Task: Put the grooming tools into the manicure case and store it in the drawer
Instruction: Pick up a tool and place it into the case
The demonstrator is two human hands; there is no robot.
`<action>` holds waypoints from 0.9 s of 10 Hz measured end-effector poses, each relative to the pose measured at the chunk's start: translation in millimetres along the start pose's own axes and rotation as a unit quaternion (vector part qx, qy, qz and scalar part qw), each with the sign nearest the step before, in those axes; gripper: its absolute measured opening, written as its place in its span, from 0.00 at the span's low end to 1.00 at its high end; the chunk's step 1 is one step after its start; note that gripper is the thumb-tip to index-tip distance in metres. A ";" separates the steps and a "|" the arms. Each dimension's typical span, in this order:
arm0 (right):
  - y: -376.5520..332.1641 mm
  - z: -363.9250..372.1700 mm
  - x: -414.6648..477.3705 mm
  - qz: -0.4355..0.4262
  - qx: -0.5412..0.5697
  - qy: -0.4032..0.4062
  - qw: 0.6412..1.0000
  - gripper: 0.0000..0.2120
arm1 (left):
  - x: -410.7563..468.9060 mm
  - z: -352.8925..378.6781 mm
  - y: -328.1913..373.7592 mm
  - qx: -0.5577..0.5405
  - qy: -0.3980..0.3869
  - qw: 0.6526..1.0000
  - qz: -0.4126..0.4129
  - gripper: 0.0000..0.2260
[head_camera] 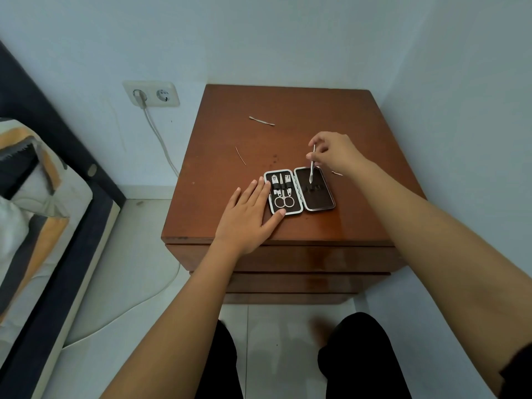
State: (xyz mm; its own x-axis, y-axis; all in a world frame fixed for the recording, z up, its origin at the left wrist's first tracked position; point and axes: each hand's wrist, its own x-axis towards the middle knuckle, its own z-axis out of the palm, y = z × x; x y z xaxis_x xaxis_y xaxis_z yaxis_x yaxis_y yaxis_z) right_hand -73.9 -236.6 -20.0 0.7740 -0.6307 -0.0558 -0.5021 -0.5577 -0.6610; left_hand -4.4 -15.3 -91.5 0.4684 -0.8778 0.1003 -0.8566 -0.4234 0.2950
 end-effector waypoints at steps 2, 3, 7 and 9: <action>5.8 8.1 -5.2 -0.032 -0.057 -0.051 0.997 0.17 | -0.3 0.4 -1.0 -0.004 0.003 1.000 -0.001 0.31; 10.1 12.3 -16.7 -0.058 -0.103 -0.045 0.992 0.18 | -0.4 0.6 -0.8 -0.003 0.002 1.000 -0.001 0.32; 36.4 37.8 -76.4 -0.154 -0.151 -0.031 0.976 0.22 | -0.4 -1.3 1.1 0.000 -0.004 1.000 -0.005 0.31; 34.7 37.1 -75.7 -0.151 -0.146 -0.037 0.977 0.22 | -0.5 -1.8 0.1 0.007 -0.004 1.000 -0.006 0.31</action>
State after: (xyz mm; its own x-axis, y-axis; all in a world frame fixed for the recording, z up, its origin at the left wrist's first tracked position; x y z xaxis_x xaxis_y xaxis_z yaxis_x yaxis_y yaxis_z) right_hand -135.6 -188.2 -66.4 0.9241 -0.3793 0.0467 -0.3274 -0.8487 -0.4154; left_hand -4.4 -14.5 -89.8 0.4766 -0.8746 0.0891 -0.8542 -0.4367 0.2823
